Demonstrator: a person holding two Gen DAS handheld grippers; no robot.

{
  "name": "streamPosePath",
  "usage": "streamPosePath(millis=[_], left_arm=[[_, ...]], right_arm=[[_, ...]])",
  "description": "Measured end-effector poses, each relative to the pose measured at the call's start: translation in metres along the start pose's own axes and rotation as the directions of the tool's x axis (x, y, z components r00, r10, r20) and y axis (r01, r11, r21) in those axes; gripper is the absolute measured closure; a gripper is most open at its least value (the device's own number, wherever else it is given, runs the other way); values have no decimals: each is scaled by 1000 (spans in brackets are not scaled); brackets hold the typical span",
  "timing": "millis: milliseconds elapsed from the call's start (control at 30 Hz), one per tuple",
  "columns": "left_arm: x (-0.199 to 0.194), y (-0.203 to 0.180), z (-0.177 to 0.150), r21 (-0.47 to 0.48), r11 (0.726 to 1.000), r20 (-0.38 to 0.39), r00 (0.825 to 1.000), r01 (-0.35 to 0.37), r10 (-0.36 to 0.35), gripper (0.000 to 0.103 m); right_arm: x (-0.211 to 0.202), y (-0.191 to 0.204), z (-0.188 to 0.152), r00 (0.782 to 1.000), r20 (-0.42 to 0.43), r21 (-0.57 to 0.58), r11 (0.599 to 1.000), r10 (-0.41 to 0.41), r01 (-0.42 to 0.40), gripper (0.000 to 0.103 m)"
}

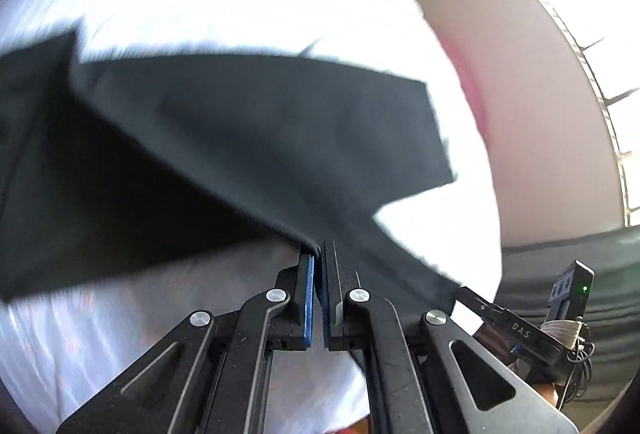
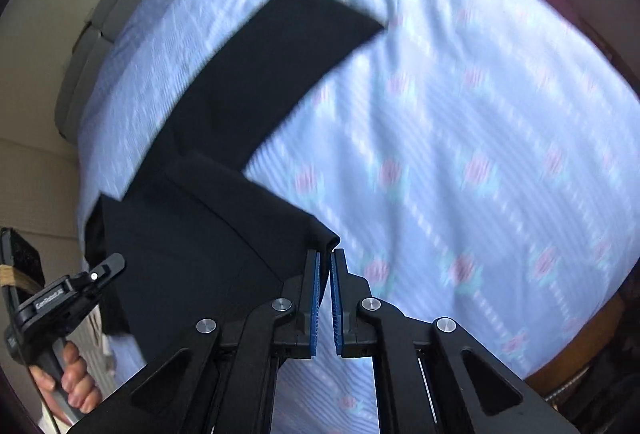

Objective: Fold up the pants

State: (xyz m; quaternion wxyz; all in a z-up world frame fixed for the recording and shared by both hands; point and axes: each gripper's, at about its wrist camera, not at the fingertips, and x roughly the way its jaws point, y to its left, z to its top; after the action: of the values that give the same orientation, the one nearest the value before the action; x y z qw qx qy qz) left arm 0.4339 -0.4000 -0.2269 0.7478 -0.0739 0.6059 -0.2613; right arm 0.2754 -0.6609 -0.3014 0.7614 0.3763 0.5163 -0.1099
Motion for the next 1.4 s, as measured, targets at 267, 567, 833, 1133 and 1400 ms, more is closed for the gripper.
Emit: streamPosePath(millis=[267, 567, 833, 1133, 1400], left_arm=[[57, -63, 133, 159, 987, 16, 1000, -22, 20, 98], [166, -79, 192, 269, 948, -85, 976, -172, 202, 97], [171, -84, 207, 223, 964, -78, 982, -149, 170, 61], [44, -101, 148, 241, 966, 112, 991, -96, 70, 42], [-87, -4, 43, 74, 969, 232, 949, -237, 215, 39]], right_arm=[[-33, -8, 129, 982, 184, 44, 999, -39, 32, 97], [-5, 9, 161, 986, 142, -91, 991, -83, 97, 56], [22, 15, 157, 993, 87, -99, 991, -80, 88, 56], [-20, 68, 127, 989, 134, -262, 960, -59, 93, 46], [-57, 147, 65, 993, 86, -469, 883, 79, -29, 44]])
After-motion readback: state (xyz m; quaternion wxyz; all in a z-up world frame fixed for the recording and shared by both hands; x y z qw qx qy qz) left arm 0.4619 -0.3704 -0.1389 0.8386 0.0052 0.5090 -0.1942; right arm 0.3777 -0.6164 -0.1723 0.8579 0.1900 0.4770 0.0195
